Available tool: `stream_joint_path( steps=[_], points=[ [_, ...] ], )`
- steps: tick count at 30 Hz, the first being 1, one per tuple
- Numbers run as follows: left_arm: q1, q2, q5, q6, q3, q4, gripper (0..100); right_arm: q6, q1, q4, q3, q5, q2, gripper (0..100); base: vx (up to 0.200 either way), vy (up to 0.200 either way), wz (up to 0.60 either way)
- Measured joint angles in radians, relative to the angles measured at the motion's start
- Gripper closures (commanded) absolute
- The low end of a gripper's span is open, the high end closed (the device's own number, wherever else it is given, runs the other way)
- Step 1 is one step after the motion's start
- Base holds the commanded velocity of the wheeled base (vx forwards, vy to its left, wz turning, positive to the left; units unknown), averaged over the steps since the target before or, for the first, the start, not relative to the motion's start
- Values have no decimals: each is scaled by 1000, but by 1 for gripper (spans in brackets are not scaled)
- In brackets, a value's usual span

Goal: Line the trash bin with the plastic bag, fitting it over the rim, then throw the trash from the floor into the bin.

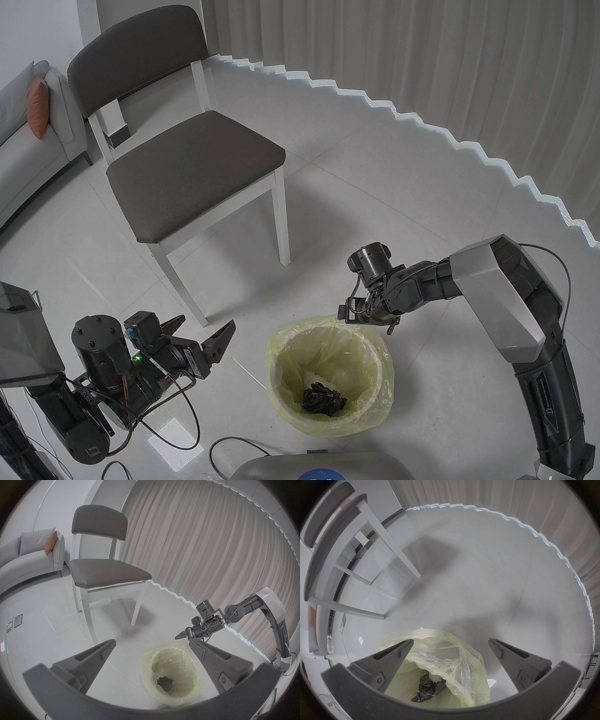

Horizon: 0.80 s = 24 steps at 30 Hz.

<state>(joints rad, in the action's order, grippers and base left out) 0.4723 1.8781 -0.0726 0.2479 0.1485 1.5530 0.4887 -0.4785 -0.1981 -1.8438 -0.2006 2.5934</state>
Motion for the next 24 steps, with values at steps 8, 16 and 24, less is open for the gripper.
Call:
stream_joint_path(
  steps=[8,16,24],
  points=[
    [-4,0,12,0,-1,0,0,0,-5,0,2,0,7,0,0,0,0],
    [-5,0,13,0,-1,0,0,0,-20,-5,3,-1,9,100,0,0,0],
    [-6,-1,13,0,0,0,0,-1,-29,-10,3,-1,7,100,0,0,0]
  ],
)
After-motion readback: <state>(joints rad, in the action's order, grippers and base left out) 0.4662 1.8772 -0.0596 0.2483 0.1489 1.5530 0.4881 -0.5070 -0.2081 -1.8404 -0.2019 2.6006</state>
